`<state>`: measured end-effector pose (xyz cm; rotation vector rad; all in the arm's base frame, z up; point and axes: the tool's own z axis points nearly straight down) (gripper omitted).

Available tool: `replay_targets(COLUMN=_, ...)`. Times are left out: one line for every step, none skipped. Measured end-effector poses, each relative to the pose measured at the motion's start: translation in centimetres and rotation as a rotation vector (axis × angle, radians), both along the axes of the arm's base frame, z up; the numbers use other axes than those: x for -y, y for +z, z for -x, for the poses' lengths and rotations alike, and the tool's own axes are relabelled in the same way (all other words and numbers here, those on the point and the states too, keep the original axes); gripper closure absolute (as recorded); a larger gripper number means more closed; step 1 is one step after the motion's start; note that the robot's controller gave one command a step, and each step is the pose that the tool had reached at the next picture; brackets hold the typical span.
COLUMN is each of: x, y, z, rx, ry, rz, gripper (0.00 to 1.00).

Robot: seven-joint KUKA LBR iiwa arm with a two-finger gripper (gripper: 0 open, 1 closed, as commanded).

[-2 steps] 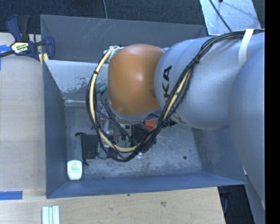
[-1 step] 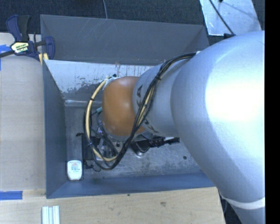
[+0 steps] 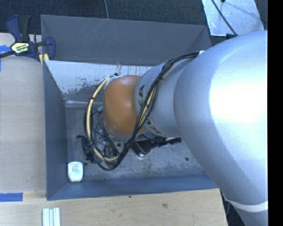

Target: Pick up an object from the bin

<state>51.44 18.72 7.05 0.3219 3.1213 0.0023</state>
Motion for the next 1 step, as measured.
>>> replay_targets(x=0.81, y=15.04, z=-0.66, rx=0.007, ry=0.025, rz=-0.002, gripper=1.00)
